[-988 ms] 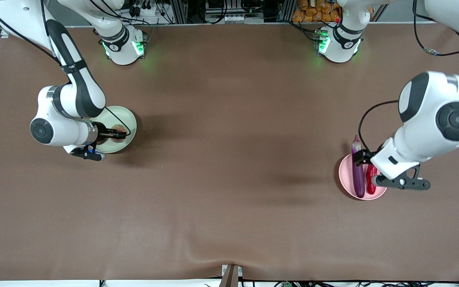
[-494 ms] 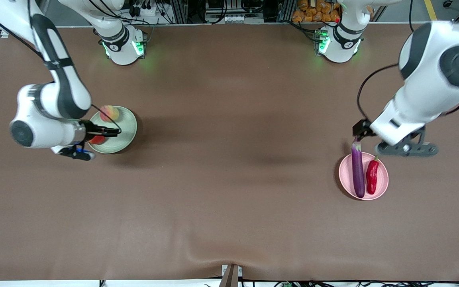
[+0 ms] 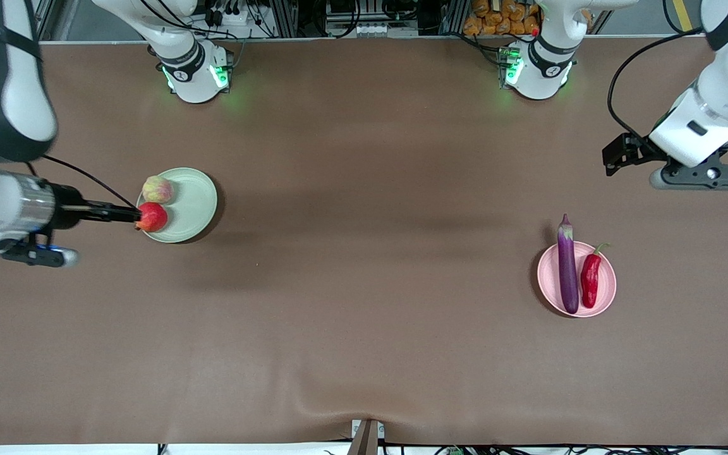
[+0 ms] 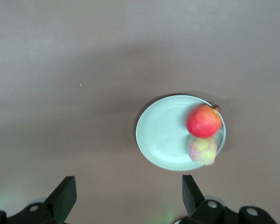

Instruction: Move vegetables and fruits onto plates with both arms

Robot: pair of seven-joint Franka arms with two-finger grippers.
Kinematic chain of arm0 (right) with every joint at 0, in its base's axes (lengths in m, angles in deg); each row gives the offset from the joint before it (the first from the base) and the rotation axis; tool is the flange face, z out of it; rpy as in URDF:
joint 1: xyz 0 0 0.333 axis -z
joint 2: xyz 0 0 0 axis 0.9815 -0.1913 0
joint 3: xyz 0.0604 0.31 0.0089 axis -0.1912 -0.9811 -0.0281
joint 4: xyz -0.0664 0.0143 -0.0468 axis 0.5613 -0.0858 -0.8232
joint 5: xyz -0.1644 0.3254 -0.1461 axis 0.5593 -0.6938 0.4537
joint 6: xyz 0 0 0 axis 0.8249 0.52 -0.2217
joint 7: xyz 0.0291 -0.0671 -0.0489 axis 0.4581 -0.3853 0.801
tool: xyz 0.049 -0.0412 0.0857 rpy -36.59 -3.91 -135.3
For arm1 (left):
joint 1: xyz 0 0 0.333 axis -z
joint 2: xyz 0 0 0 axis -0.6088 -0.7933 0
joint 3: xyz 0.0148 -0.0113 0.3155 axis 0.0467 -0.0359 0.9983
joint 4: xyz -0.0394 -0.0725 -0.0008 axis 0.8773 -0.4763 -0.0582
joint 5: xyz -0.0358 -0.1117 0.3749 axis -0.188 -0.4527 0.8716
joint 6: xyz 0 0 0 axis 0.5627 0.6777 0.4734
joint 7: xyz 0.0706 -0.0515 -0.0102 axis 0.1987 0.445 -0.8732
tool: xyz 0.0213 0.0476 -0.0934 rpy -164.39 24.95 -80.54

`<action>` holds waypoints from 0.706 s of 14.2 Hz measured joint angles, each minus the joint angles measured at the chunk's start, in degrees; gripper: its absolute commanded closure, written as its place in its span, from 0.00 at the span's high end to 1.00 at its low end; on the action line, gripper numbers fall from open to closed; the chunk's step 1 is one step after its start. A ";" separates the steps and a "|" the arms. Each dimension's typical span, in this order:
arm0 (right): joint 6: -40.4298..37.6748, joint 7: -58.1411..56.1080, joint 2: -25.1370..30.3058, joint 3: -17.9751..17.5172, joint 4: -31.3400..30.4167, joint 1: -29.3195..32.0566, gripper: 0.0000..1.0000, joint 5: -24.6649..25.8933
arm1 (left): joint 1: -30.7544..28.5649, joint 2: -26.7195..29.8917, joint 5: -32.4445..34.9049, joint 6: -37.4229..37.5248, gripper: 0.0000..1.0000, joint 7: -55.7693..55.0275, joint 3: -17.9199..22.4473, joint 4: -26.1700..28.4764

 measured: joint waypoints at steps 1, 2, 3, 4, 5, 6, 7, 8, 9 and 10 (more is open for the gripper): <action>-2.96 -0.08 -0.26 0.09 3.16 0.12 1.00 0.02 | -0.23 -0.07 -0.71 1.32 1.00 -0.01 0.04 -1.16; -6.00 -0.14 -0.42 0.10 6.25 0.11 1.00 0.21 | -0.37 -0.15 -0.98 3.14 1.00 -0.01 0.14 -2.69; -9.15 -0.22 -0.43 -0.08 8.94 0.08 1.00 0.74 | -0.52 -0.17 -1.03 4.49 1.00 -0.01 0.22 -4.11; -12.59 -0.37 -0.34 -0.35 11.71 -0.01 1.00 1.24 | -0.80 -0.17 -1.03 5.30 1.00 0.06 0.26 -5.28; -15.63 -0.54 -0.01 -0.60 14.12 -0.14 1.00 1.36 | -1.14 -0.18 -1.03 5.75 1.00 0.80 0.27 -5.92; -17.69 -0.75 0.97 -0.73 15.84 -0.39 1.00 1.58 | -1.52 -0.22 -1.04 6.07 1.00 2.58 0.29 -6.18; -18.71 -0.85 2.82 -0.77 16.43 -0.81 1.00 1.83 | -2.02 -0.30 -1.03 6.38 1.00 4.60 0.30 -6.20; -19.12 -0.86 5.40 -0.80 16.16 -1.40 1.00 2.18 | -2.71 -0.42 -1.03 6.60 1.00 5.97 0.33 -6.19; -18.93 -0.86 8.27 -0.80 14.95 -2.05 1.00 2.95 | -3.28 -0.58 -1.03 6.68 1.00 6.45 0.33 -6.20; -18.00 -0.91 10.92 -0.79 12.77 -2.85 1.00 4.44 | -3.54 -0.72 -1.04 6.70 1.00 6.30 0.33 -6.20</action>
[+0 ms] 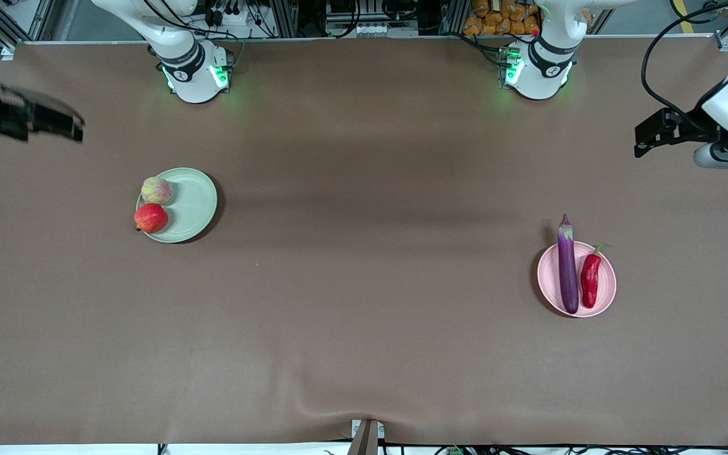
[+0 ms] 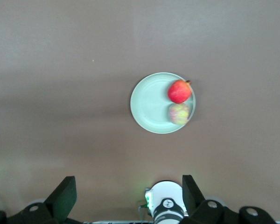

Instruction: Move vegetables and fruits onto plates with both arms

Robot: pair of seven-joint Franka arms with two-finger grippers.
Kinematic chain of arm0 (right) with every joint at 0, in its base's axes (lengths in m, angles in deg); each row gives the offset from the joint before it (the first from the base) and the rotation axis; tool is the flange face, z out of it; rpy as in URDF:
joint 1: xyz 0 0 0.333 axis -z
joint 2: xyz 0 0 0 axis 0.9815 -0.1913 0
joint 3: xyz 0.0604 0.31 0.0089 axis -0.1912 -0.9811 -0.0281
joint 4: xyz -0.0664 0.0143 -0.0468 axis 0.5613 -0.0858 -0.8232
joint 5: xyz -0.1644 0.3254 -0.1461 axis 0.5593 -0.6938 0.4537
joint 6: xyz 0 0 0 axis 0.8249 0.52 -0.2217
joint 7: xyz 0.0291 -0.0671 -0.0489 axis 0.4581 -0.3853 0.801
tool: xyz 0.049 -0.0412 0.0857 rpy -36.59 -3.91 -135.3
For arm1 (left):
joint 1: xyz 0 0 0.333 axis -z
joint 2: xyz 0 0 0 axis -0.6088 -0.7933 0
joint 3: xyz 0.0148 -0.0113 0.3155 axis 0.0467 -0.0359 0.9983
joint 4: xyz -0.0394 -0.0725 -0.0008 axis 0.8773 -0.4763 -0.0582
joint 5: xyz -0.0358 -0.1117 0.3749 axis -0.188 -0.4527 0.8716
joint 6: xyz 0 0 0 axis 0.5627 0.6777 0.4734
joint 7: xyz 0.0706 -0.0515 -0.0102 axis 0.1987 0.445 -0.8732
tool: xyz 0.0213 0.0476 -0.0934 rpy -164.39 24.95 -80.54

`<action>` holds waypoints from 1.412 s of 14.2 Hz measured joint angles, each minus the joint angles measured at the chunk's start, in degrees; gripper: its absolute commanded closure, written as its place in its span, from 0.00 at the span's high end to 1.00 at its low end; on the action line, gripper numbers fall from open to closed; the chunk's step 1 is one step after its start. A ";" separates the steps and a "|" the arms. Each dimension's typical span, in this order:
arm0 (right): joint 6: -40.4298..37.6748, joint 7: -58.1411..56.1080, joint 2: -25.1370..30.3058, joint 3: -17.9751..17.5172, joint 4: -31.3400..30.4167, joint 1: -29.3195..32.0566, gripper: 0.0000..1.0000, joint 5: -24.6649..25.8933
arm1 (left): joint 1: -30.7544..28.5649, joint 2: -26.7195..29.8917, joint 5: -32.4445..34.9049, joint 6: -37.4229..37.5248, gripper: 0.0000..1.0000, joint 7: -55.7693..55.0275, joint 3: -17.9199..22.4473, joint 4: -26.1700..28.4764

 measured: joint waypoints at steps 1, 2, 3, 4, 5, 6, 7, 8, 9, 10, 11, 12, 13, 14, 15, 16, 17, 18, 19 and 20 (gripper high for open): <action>1.80 -0.51 2.22 0.11 -2.79 -0.96 1.00 1.56 | -0.02 -0.11 -0.04 0.01 1.00 -0.62 -0.03 0.00; 3.40 -1.64 3.59 0.33 -5.34 -1.73 1.00 2.50 | 0.02 -0.15 -0.14 0.03 1.00 -1.27 -0.13 0.00; 4.74 -3.32 4.16 0.98 -7.33 -2.21 1.00 2.96 | 0.09 -0.15 -0.23 0.07 1.00 -1.52 -0.27 0.01; 5.93 -5.54 4.21 2.07 -8.71 -2.32 1.00 3.18 | 0.19 -0.14 -0.26 0.10 1.00 -1.73 -0.52 0.05; 6.92 -8.25 4.19 3.54 -9.88 -2.30 1.00 3.22 | 0.25 -0.11 -0.28 0.11 1.00 -1.91 -1.09 0.16; 7.67 -10.95 4.19 5.04 -10.67 -2.22 1.00 3.22 | 0.29 -0.04 -0.28 0.11 1.00 -2.18 -1.87 0.26; 8.18 -13.52 4.19 6.22 -11.09 -1.95 1.00 3.22 | 0.36 0.09 -0.28 0.11 1.00 -2.52 -2.56 0.37; 8.47 -15.67 4.19 7.00 -11.33 -1.44 1.00 3.22 | 0.40 0.22 -0.28 0.10 1.00 -3.33 -3.13 0.46; 8.74 -17.18 4.19 7.48 -11.52 -0.87 1.00 3.22 | 0.40 0.36 -0.28 0.09 1.00 -4.11 -3.64 0.57; 9.03 -17.96 4.20 7.75 -11.74 -0.41 1.00 3.22 | 0.40 0.53 -0.28 0.05 1.00 -4.68 -3.97 0.67; 9.21 -18.29 4.23 8.01 -11.97 -0.29 1.00 3.22 | 0.40 0.69 -0.28 0.03 1.00 -4.83 -4.07 0.75; 9.34 -18.35 4.35 8.14 -12.32 -0.29 1.00 3.22 | 0.35 0.77 -0.28 0.03 1.00 -4.85 -4.07 0.80; 9.76 -18.35 4.68 8.14 -12.88 -0.30 1.00 3.22 | 0.26 0.78 -0.28 0.03 1.00 -4.85 -4.07 0.83; 10.69 -18.35 5.36 8.14 -13.91 -0.30 1.00 3.22 | 0.19 0.78 -0.28 0.02 1.00 -4.85 -4.07 0.87; 11.87 -18.35 6.42 8.14 -15.50 -0.31 1.00 3.22 | 0.15 0.78 -0.28 0.00 1.00 -4.85 -4.05 0.91; 12.89 -18.36 7.69 8.14 -17.29 -0.34 1.00 3.22 | 0.12 0.78 -0.28 -0.04 1.00 -4.85 -3.98 0.93; 13.40 -18.37 8.90 8.14 -18.81 -0.39 1.00 3.22 | -0.01 0.78 -0.28 -0.07 1.00 -4.84 -3.89 0.93; 13.62 -18.37 9.86 8.13 -19.83 -0.45 1.00 3.21 | -0.26 0.78 -0.28 -0.09 1.00 -4.83 -3.81 0.93; 13.66 -18.37 10.45 8.13 -20.36 -0.49 1.00 3.21 | -0.51 0.78 -0.28 -0.13 1.00 -4.79 -3.76 0.93; 13.70 -18.37 10.73 8.13 -20.50 -0.49 1.00 3.21 | -0.68 0.78 -0.28 -0.17 1.00 -4.78 -3.73 0.93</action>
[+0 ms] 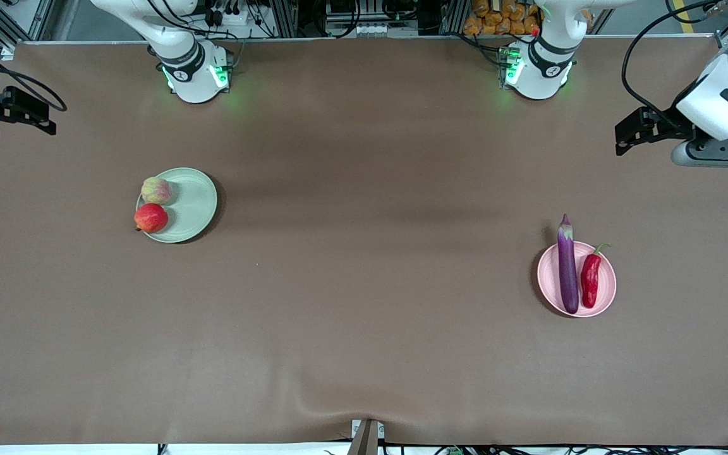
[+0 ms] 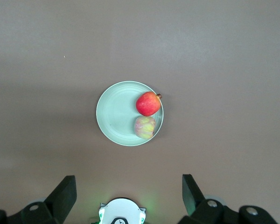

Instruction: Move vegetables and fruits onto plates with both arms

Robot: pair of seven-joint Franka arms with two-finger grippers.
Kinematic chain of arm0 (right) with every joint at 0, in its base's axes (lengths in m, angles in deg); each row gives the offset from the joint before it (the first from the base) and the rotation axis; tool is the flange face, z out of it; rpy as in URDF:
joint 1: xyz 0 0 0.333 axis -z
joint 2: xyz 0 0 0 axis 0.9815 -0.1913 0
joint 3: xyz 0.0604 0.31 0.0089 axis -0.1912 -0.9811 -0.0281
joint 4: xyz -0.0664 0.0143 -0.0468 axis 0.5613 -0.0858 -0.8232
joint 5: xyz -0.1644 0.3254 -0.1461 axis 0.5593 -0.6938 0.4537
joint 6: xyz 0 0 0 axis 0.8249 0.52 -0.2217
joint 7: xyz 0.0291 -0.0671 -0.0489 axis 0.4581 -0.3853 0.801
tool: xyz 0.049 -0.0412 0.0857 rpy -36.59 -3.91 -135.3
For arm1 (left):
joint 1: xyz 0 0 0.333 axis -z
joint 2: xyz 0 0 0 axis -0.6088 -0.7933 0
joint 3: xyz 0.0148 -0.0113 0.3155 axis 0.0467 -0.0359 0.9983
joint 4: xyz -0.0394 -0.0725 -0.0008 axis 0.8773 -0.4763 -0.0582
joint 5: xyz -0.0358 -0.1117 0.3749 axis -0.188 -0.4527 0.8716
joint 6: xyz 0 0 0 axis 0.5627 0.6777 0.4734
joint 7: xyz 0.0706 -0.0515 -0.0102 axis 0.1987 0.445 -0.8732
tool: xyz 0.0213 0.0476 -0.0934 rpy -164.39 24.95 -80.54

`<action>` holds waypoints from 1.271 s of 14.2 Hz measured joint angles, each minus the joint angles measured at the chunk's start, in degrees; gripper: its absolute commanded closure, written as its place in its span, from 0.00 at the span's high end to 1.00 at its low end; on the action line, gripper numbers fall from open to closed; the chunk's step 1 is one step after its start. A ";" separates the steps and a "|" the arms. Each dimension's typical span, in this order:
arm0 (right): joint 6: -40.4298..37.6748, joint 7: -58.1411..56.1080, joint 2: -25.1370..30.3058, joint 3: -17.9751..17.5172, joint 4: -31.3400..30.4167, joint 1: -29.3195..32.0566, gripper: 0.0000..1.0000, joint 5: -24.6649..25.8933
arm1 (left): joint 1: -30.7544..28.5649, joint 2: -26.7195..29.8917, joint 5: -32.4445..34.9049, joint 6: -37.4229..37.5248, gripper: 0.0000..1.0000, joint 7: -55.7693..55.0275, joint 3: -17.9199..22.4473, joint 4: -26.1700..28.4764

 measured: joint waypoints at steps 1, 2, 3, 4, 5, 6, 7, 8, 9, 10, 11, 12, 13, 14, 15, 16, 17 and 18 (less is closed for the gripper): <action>0.07 0.00 0.06 0.00 -0.01 0.00 1.00 0.00 | -0.08 0.00 0.00 -0.03 1.00 0.00 0.02 0.00; 0.17 0.00 0.06 0.00 -0.01 0.00 1.00 0.00 | -0.09 0.00 0.00 -0.09 1.00 0.00 0.03 -0.03; 0.37 -0.01 0.07 0.00 -0.01 0.00 1.00 0.00 | -0.10 0.00 0.00 -0.22 1.00 0.00 0.03 -0.16; 0.68 -0.02 0.07 0.00 0.02 -0.01 1.00 0.00 | -0.10 0.00 0.00 -0.31 1.00 -0.04 0.03 -0.38; 0.92 -0.03 0.08 -0.01 0.07 -0.04 1.00 0.00 | -0.11 0.00 0.00 -0.32 1.00 -0.04 0.03 -0.63; 1.00 -0.07 0.09 -0.02 0.12 -0.12 1.00 0.00 | -0.12 0.00 0.00 -0.32 1.00 -0.05 0.04 -0.78; 1.00 -0.09 0.11 -0.05 0.14 -0.29 1.00 0.00 | -0.12 0.00 0.00 -0.32 1.00 -0.06 0.04 -0.84; 1.00 -0.10 0.12 -0.09 0.15 -0.52 1.00 0.00 | -0.13 0.00 0.00 -0.32 1.00 -0.07 0.04 -0.86; 1.01 -0.10 0.14 -0.13 0.17 -0.67 1.00 0.00 | -0.16 0.00 0.00 -0.32 1.00 -0.07 0.05 -0.88; 1.04 -0.10 0.14 -0.13 0.23 -0.75 1.00 0.00 | -0.19 0.00 0.00 -0.32 1.00 -0.07 0.06 -0.89; 1.06 -0.10 0.15 -0.13 0.32 -0.75 1.00 0.00 | -0.17 0.00 0.00 -0.32 1.00 -0.07 0.19 -0.89; 1.09 -0.10 0.15 -0.12 0.39 -0.76 1.00 0.00 | -0.07 -0.01 0.00 -0.32 1.00 -0.08 0.59 -0.90; 1.16 -0.10 0.15 -0.12 0.48 -0.76 1.00 0.00 | 0.04 -0.01 0.00 -0.32 1.00 -0.08 1.14 -0.94; 1.25 -0.10 0.14 -0.12 0.62 -0.80 1.00 0.00 | 0.08 -0.01 0.00 -0.26 1.00 -0.07 1.55 -0.99; 1.33 -0.10 0.11 -0.12 0.87 -0.92 1.00 0.00 | 0.14 -0.01 0.00 -0.09 1.00 -0.05 1.91 -1.02; 1.39 -0.10 0.07 -0.12 1.12 -1.12 1.00 0.00 | 0.33 -0.01 0.00 0.11 1.00 -0.02 2.54 -1.03; 1.42 -0.10 -0.02 -0.12 1.34 -1.29 1.00 0.00 | 0.80 -0.01 0.00 0.18 1.00 0.04 3.55 -1.05; 1.43 -0.10 -0.16 -0.06 1.58 -1.33 1.00 0.00 | 1.44 -0.01 0.00 0.28 1.00 0.16 4.69 -1.09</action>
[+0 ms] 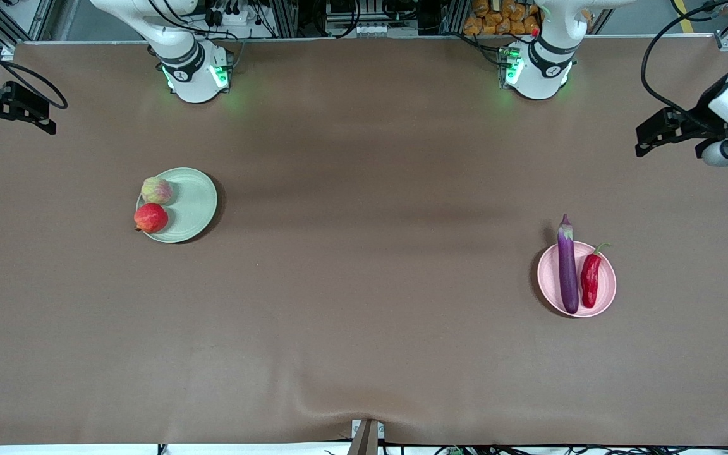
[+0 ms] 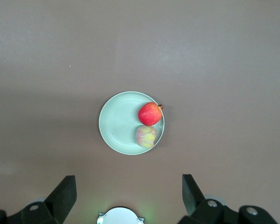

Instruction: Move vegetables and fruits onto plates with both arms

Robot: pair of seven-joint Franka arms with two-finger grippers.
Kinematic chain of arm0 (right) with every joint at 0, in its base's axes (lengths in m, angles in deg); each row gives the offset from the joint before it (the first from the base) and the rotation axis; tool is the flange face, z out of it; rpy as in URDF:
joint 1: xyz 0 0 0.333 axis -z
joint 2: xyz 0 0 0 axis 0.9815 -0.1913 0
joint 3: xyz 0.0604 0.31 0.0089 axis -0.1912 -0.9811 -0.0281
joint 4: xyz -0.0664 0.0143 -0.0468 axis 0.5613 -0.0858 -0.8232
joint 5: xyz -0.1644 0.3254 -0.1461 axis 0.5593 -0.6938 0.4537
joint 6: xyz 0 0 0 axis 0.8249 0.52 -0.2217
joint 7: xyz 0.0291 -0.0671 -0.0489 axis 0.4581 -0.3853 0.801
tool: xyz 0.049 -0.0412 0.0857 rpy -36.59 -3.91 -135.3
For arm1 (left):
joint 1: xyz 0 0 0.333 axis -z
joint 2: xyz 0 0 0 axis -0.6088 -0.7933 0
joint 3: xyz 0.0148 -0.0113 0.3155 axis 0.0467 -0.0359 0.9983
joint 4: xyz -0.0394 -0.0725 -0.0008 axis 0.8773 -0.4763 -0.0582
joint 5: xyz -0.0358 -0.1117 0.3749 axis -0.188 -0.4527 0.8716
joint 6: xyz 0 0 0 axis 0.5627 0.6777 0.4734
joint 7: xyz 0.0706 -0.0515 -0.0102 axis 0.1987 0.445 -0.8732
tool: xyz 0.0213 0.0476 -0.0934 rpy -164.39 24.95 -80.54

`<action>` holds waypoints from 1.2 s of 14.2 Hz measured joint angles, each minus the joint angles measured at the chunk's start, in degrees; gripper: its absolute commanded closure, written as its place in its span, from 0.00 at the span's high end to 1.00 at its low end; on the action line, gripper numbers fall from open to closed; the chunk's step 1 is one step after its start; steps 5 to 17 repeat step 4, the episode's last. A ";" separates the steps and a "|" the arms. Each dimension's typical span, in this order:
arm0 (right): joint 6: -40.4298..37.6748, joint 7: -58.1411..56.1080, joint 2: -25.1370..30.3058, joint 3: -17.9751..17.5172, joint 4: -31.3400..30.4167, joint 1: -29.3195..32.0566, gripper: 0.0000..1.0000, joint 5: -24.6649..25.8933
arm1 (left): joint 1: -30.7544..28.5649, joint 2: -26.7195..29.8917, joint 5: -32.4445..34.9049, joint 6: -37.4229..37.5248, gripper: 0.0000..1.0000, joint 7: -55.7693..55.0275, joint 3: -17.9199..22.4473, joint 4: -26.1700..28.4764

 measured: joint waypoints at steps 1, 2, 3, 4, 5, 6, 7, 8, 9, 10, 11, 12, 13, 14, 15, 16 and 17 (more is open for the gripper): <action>0.00 0.00 -0.15 0.20 0.22 0.01 1.00 0.00 | 0.49 0.00 0.00 0.15 1.00 0.04 0.78 -0.05; 0.00 0.00 -0.26 0.45 0.35 0.02 1.00 0.00 | 0.74 0.00 0.00 0.25 1.00 0.05 1.15 -0.11; 0.00 0.00 -0.36 0.64 0.41 0.03 1.00 0.00 | 0.92 0.00 0.00 0.36 1.00 0.05 1.29 -0.17; 0.00 0.00 -0.46 0.75 0.42 0.03 1.00 0.00 | 1.05 0.00 0.00 0.40 1.00 0.05 1.30 -0.21; 0.00 0.00 -0.46 0.75 0.42 0.03 1.00 0.00 | 1.05 0.00 0.00 0.40 1.00 0.05 1.30 -0.21; 0.00 0.00 -0.46 0.75 0.42 0.03 1.00 0.00 | 1.05 0.00 0.00 0.40 1.00 0.05 1.30 -0.21; 0.00 0.00 -0.46 0.75 0.42 0.03 1.00 0.00 | 1.05 0.00 0.00 0.40 1.00 0.05 1.30 -0.21; 0.00 0.00 -0.46 0.75 0.42 0.03 1.00 0.00 | 1.05 0.00 0.00 0.40 1.00 0.05 1.30 -0.21; 0.00 0.00 -0.46 0.75 0.42 0.03 1.00 0.00 | 1.05 0.00 0.00 0.40 1.00 0.05 1.30 -0.21; 0.00 0.00 -0.46 0.75 0.42 0.03 1.00 0.00 | 1.05 0.00 0.00 0.40 1.00 0.05 1.30 -0.21; 0.00 0.00 -0.46 0.75 0.42 0.03 1.00 0.00 | 1.05 0.00 0.00 0.40 1.00 0.05 1.30 -0.21; 0.00 0.00 -0.46 0.75 0.42 0.03 1.00 0.00 | 1.05 0.00 0.00 0.40 1.00 0.05 1.30 -0.21; 0.00 0.00 -0.46 0.75 0.42 0.03 1.00 0.00 | 1.05 0.00 0.00 0.40 1.00 0.05 1.30 -0.21; 0.00 0.00 -0.46 0.75 0.42 0.03 1.00 0.00 | 1.05 0.00 0.00 0.40 1.00 0.05 1.30 -0.21; 0.00 0.00 -0.46 0.75 0.42 0.03 1.00 0.00 | 1.05 0.00 0.00 0.40 1.00 0.05 1.30 -0.21; 0.00 0.00 -0.46 0.75 0.42 0.03 1.00 0.00 | 1.05 0.00 0.00 0.40 1.00 0.05 1.30 -0.21; 0.00 0.00 -0.46 0.75 0.42 0.03 1.00 0.00 | 1.05 0.00 0.00 0.40 1.00 0.05 1.30 -0.21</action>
